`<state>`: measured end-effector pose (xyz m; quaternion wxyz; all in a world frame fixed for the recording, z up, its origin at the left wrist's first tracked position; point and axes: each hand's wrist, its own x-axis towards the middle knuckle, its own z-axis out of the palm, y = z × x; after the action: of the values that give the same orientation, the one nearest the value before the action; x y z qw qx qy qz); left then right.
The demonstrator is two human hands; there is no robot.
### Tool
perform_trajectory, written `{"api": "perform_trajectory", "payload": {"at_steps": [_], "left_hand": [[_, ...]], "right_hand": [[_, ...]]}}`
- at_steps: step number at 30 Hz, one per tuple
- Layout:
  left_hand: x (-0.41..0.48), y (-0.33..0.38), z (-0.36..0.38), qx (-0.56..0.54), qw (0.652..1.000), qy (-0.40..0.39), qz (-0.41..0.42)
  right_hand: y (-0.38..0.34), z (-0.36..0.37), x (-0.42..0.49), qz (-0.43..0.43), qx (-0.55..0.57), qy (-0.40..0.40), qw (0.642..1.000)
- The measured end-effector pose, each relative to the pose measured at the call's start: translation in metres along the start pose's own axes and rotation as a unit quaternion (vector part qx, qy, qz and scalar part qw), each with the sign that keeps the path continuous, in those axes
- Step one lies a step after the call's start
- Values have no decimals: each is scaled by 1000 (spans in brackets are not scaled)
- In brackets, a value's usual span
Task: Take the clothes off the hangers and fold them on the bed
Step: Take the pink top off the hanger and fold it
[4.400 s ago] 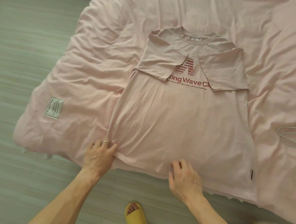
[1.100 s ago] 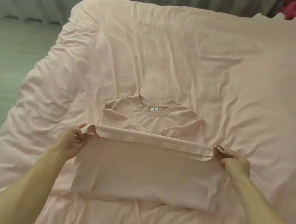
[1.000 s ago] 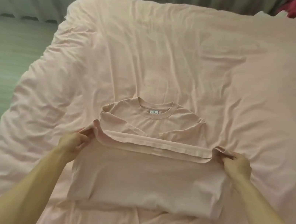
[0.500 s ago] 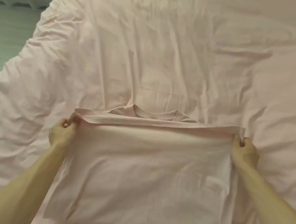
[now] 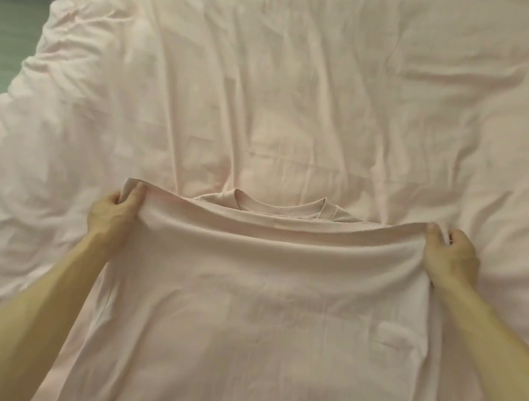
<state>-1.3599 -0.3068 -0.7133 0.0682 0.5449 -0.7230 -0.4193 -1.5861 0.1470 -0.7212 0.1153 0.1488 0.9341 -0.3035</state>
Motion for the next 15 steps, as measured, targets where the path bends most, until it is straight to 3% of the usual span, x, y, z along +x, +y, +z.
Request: {"api": "perform_trajectory", "payload": {"at_steps": [11,13,15], "left_hand": [[19,-8,10,-133,990,43,-14],[23,-8,8,-126,990,55,-2],[28,-9,9,-44,997,64,11]], "right_hand": [[-4,4,-3,-4,49,76,996],[-10,5,-4,-11,63,94,993],[-17,8,-3,-8,57,90,994]]}}
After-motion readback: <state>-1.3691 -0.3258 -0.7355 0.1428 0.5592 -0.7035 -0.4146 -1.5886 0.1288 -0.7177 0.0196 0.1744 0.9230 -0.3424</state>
